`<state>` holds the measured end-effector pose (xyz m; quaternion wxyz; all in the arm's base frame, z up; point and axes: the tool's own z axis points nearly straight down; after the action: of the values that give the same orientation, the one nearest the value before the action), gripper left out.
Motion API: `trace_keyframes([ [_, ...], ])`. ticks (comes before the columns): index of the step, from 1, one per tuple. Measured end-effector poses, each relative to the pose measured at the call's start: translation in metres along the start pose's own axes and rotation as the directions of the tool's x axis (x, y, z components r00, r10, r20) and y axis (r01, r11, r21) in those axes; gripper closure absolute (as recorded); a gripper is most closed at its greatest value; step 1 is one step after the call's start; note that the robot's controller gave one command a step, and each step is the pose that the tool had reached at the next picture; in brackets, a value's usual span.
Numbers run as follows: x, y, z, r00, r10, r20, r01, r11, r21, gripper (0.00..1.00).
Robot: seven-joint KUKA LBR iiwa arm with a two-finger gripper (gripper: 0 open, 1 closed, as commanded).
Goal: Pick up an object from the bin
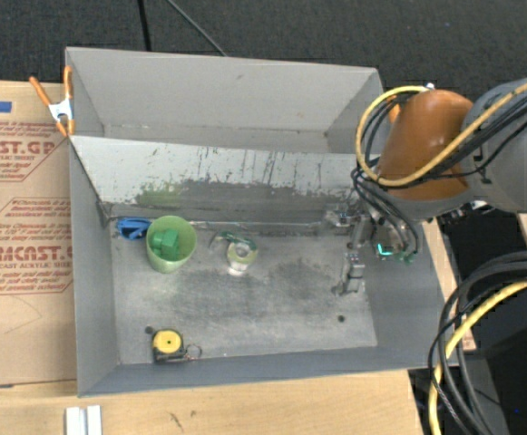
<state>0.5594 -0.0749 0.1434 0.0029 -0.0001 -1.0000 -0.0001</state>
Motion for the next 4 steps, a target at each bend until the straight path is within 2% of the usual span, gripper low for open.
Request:
trace_keyframes([
  [1, -0.031, 0.026, 0.078, 0.999, 0.039, 0.003, -0.039, 0.999, -0.003, 0.00],
  [2, -0.008, 0.103, 0.042, 1.000, 0.013, 0.008, -0.013, 1.000, -0.005, 0.00],
  [3, -0.014, 0.116, 0.044, 0.917, -0.398, 0.008, 0.398, 0.917, 0.002, 0.00],
  [4, -0.033, 0.121, 0.072, 0.761, -0.649, 0.012, 0.649, 0.761, 0.007, 0.00],
])
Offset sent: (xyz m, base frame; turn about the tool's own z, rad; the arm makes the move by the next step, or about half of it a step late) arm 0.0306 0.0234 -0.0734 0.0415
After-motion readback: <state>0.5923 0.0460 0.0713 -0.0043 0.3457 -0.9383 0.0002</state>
